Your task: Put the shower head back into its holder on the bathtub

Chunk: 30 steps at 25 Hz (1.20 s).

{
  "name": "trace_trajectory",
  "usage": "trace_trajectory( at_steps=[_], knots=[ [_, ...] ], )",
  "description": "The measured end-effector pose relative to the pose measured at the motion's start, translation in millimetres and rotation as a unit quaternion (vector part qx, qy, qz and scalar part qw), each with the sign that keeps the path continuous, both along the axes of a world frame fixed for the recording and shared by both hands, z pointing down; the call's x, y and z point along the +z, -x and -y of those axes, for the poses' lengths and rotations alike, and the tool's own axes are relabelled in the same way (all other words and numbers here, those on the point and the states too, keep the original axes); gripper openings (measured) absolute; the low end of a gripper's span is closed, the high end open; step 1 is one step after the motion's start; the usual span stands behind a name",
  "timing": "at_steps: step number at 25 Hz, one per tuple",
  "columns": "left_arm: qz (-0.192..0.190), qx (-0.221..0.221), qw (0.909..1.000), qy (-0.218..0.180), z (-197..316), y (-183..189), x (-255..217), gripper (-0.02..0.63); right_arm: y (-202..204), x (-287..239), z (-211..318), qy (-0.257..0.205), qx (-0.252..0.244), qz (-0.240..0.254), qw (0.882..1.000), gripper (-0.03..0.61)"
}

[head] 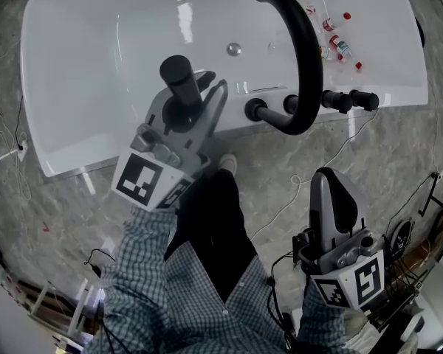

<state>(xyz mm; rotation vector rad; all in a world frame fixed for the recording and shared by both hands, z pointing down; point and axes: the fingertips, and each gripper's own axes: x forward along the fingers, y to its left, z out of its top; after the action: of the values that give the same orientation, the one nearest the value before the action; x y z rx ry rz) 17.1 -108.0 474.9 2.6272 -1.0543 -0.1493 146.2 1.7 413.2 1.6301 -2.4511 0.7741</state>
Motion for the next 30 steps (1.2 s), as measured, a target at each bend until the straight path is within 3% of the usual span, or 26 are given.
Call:
trace_trajectory(
  at_steps=[9,17,19,22,27,30],
  knots=[
    [0.028,0.037,0.9989,-0.008,-7.0,-22.3,30.1,0.074,-1.9,23.8,-6.2,0.015,0.004,0.011,1.000,0.017],
    [0.097,0.072,0.9927,-0.002,-24.6,-31.6,62.3,0.071,-3.1,38.2,-15.1,0.031,0.011,0.022,0.999,0.017],
    [0.128,0.093,0.9873,-0.010,-32.5,-33.6,70.3,0.069,-1.3,38.9,-15.9,0.033,0.011,0.024,0.999,0.017],
    [0.193,0.134,0.9715,-0.029,-45.9,-34.0,83.8,0.069,1.8,38.9,-17.1,0.035,0.011,0.023,0.999,0.017],
    [0.204,0.142,0.9680,-0.033,-46.6,-32.7,84.8,0.066,7.8,37.8,-19.0,0.037,0.010,0.025,0.999,0.017],
    [0.229,0.153,0.9608,-0.033,-53.2,-31.5,89.2,0.066,13.2,36.0,-19.6,0.037,0.008,0.027,0.999,0.017]
  ],
)
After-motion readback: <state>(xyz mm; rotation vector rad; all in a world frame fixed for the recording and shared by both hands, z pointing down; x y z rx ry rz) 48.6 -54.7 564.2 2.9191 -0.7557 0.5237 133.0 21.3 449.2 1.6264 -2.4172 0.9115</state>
